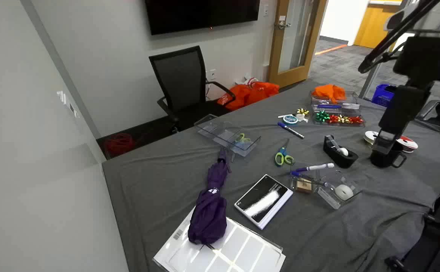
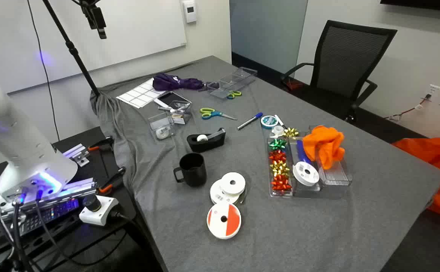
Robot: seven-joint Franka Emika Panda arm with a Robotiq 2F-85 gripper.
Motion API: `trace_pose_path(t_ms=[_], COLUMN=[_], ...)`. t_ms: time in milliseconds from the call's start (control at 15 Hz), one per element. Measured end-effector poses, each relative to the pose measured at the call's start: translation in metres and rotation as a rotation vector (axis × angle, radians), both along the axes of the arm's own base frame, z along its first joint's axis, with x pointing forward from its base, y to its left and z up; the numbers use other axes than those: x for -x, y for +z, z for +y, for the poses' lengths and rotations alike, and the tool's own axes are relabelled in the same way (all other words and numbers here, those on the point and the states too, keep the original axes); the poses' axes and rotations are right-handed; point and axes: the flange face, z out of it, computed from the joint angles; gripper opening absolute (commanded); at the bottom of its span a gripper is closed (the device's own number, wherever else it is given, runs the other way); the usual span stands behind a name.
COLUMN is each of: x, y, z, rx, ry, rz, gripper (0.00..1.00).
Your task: Turn the clear object to the right
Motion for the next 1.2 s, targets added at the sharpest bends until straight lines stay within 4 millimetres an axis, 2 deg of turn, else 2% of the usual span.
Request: trace_pose_path(t_ms=[1000,1200], x=[0.0000,-0.0063], y=[0.0000,0.0015], z=[0.0000,-0.0021], rx=[0.000,-0.011], ry=[0.000,-0.050], rz=[0.000,-0.024], gripper=[1.00,1.00])
